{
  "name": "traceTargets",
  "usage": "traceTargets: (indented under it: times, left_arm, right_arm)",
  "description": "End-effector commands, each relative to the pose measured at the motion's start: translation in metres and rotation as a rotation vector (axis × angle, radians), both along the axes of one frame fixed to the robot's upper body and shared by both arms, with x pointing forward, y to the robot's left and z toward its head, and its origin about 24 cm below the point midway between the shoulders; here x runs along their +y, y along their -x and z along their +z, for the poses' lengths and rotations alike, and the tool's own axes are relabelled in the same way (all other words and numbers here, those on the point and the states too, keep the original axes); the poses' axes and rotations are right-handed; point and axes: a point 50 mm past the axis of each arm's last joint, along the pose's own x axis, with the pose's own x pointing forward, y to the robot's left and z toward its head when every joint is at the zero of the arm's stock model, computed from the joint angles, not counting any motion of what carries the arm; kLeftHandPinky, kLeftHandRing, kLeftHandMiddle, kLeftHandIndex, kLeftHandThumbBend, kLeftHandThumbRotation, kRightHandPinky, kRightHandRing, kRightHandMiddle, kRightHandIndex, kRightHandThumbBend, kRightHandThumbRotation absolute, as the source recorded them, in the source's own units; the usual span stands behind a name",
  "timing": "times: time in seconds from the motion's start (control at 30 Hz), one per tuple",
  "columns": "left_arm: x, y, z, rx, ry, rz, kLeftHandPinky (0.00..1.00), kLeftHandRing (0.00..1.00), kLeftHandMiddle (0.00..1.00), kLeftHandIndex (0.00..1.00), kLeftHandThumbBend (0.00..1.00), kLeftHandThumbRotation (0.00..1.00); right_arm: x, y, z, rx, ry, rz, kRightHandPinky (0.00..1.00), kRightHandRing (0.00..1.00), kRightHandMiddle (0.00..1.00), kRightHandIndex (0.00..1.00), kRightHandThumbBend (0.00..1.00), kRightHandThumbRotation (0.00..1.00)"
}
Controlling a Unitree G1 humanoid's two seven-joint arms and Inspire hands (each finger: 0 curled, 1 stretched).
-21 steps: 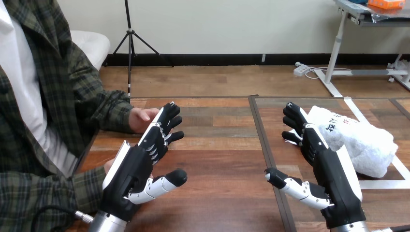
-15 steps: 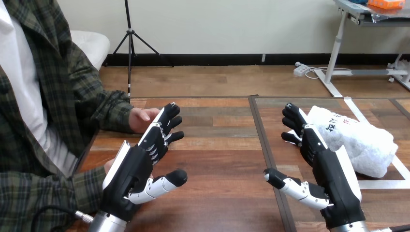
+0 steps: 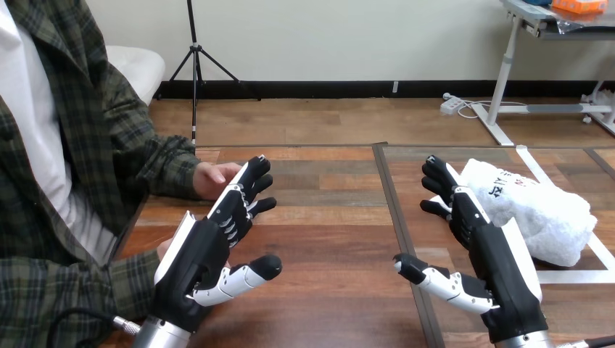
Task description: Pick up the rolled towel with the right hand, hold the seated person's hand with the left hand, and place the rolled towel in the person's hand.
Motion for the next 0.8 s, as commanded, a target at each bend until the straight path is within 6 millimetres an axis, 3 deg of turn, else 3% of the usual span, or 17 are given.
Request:
traceTargets:
  times: [0.0, 0.4, 0.77]
  left_arm:
    - [-0.004, -0.014, 0.019, -0.091, 0.004, -0.006, 0.87, 0.95, 0.97, 0.96, 1.0, 0.61]
    - [-0.006, -0.014, 0.018, -0.091, 0.005, -0.006, 0.87, 0.95, 0.98, 0.96, 1.0, 0.61]
    - [-0.008, -0.014, 0.017, -0.085, 0.008, -0.009, 0.87, 0.96, 0.98, 0.96, 1.0, 0.61]
  right_arm:
    - [-0.001, -0.015, 0.025, -0.121, 0.018, -0.003, 0.83, 0.92, 0.94, 0.94, 1.0, 0.57]
    - [-0.008, -0.019, 0.034, -0.133, 0.051, -0.042, 0.8, 0.91, 0.94, 0.95, 1.0, 0.57]
    - [-0.015, -0.023, 0.054, -0.151, 0.07, -0.067, 0.79, 0.92, 0.95, 0.95, 1.0, 0.56]
